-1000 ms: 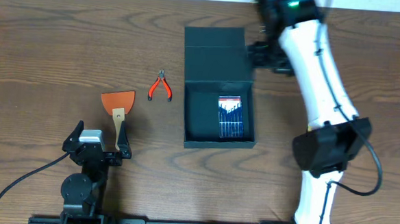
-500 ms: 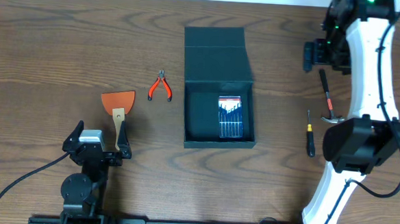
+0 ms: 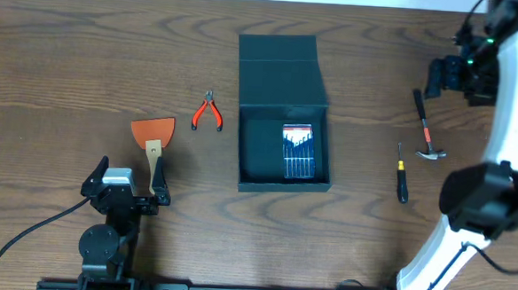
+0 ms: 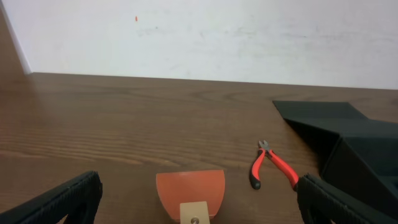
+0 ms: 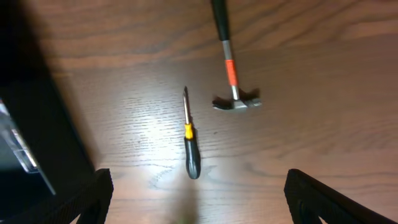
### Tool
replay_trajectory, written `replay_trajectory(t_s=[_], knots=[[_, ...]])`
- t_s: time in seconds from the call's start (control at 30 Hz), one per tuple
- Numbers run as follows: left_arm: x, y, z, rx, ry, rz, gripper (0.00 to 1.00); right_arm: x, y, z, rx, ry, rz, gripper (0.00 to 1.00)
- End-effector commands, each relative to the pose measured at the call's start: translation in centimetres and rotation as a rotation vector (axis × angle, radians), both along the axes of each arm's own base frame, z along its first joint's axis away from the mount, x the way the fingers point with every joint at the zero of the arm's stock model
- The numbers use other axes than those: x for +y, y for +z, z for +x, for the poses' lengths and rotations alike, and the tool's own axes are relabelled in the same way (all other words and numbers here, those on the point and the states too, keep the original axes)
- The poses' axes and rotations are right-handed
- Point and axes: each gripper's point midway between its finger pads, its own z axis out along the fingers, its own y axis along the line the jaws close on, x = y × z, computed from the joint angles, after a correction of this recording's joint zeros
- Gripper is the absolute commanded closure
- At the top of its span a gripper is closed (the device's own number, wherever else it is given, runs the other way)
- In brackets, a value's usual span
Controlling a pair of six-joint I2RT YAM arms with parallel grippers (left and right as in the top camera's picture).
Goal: Pack container
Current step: 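Raise the right gripper and move it right toward the hammer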
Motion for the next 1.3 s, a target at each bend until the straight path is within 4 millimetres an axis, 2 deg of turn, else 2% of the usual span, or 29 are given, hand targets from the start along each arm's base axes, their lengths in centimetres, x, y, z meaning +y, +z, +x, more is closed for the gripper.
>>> replay_trajectory(t_s=[0.0,0.07,0.17,0.23,0.37,0.5,0.67,0.73,0.83,1.07,1.27], knots=[[0.2,-1.7,-0.1,0.054,0.006,0.015,0.01,-0.2,6.1,-2.4,-0.165,-0.010,-0.006,0.09],[0.2,-1.7,-0.1,0.053,0.006,0.015,0.01,-0.1,7.4,-3.7,-0.200,-0.007,-0.001,0.08],[0.2,-1.7,-0.1,0.053,0.006,0.015,0.01,0.1,8.0,-6.0,-0.204,0.002,-0.010,0.07],[0.2,-1.7,-0.1,0.053,0.006,0.015,0.01,0.0,7.6,-7.2,-0.200,-0.005,-0.027,0.07],[0.2,-1.7,-0.1,0.053,0.006,0.015,0.01,-0.8,5.1,-8.6,-0.184,-0.002,-0.094,0.04],[0.2,-1.7,-0.1,0.053,0.006,0.015,0.02,-0.8,0.9,-8.5,-0.178,0.069,-0.106,0.01],[0.2,-1.7,-0.1,0.053,0.006,0.015,0.01,-0.8,-5.4,-8.0,-0.145,0.133,-0.093,0.01],[0.2,-1.7,-0.1,0.054,0.006,0.015,0.02,-0.7,-7.2,-7.7,-0.148,0.162,-0.090,0.01],[0.2,-1.7,-0.1,0.053,0.006,0.015,0.01,-1.0,-8.7,-7.1,-0.163,0.192,-0.104,0.01],[0.2,-1.7,-0.1,0.054,0.006,0.015,0.01,-2.4,-10.2,-5.3,-0.186,0.195,-0.123,0.01],[0.2,-1.7,-0.1,0.053,0.006,0.015,0.01,-3.2,-13.3,-5.1,-0.118,0.152,-0.098,0.01]])
